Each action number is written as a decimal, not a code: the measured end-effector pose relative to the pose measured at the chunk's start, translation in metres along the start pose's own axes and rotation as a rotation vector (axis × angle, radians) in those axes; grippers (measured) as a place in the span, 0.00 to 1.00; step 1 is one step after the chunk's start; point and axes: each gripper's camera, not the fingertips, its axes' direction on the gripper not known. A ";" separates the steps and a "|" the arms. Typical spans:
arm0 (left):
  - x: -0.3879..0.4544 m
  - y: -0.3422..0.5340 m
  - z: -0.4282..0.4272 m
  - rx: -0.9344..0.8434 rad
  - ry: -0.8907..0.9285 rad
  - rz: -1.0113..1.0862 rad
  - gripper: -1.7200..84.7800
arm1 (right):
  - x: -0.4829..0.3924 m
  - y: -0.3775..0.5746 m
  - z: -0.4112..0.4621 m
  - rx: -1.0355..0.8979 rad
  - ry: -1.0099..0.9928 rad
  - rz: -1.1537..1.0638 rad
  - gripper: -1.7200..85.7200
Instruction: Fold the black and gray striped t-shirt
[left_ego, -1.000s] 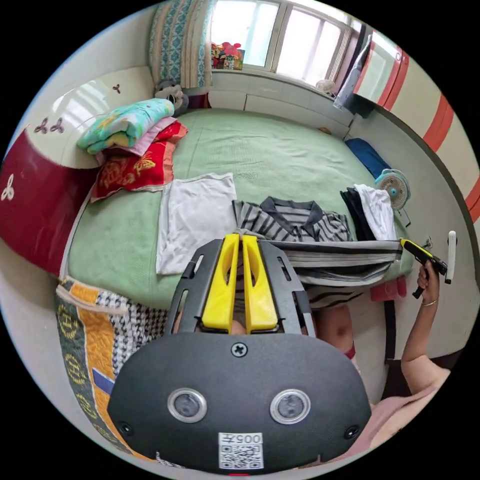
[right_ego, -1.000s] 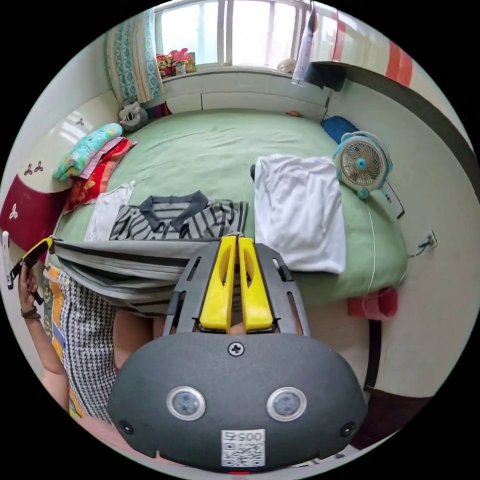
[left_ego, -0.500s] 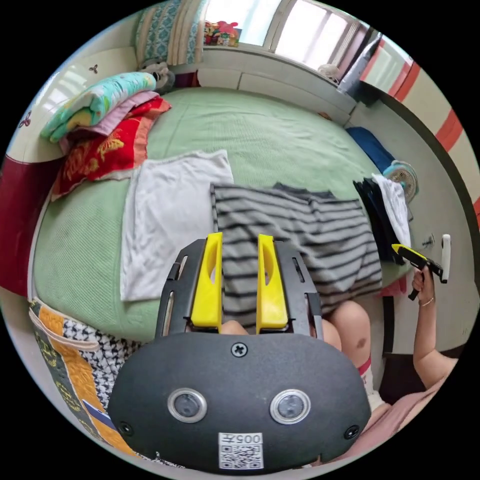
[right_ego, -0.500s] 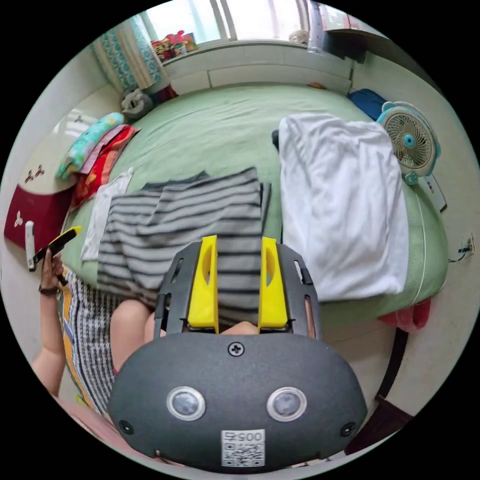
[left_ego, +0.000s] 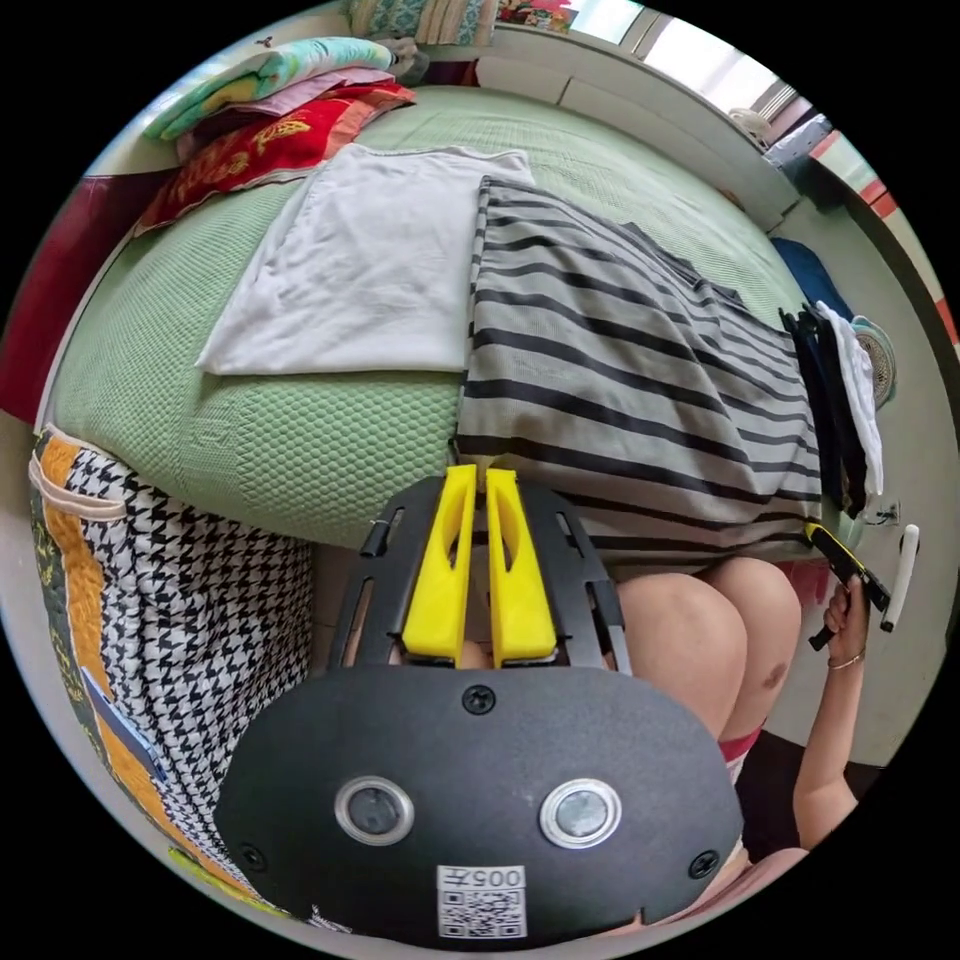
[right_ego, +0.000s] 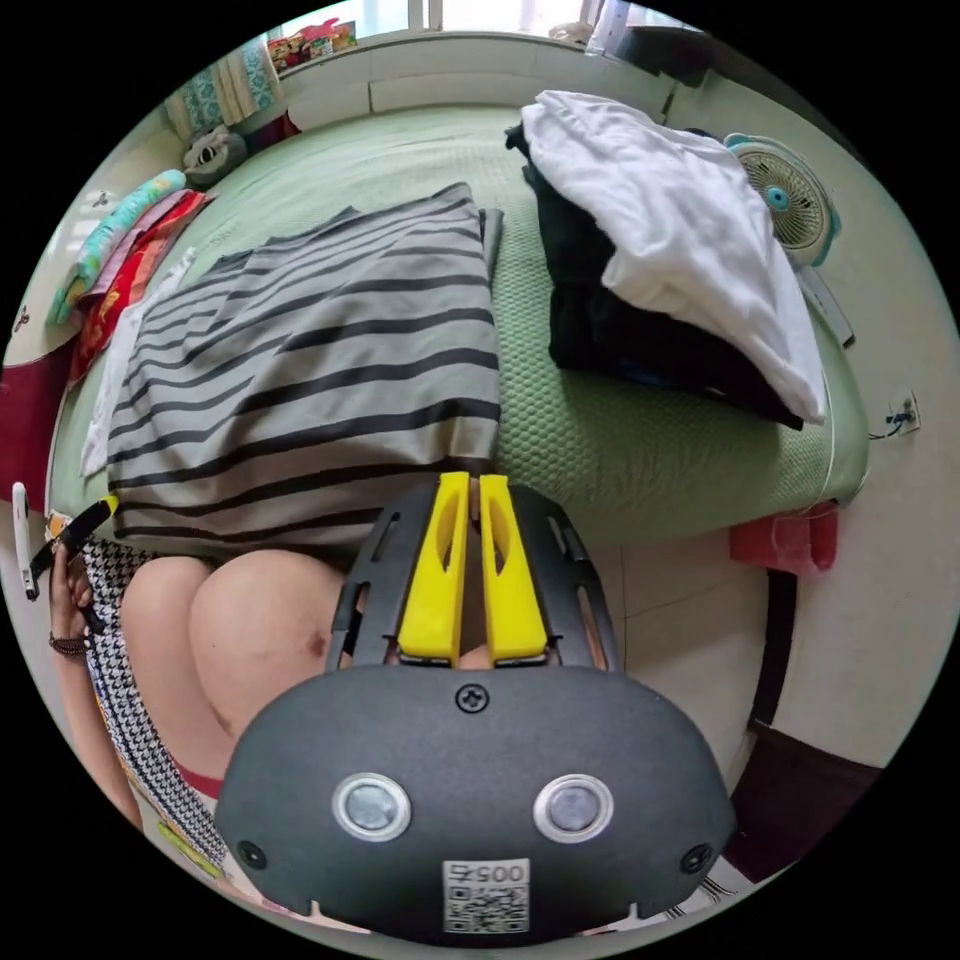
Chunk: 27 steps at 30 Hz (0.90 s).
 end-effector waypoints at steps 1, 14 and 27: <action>0.000 0.000 0.001 0.005 -0.016 0.003 0.04 | 0.006 0.001 0.000 0.007 -0.022 0.024 0.01; -0.009 -0.015 0.001 0.154 -0.010 -0.010 0.08 | -0.008 -0.022 -0.002 0.070 -0.047 -0.127 0.10; 0.070 -0.190 0.074 0.143 0.013 0.094 0.12 | -0.074 -0.234 0.065 0.068 0.000 -0.134 0.14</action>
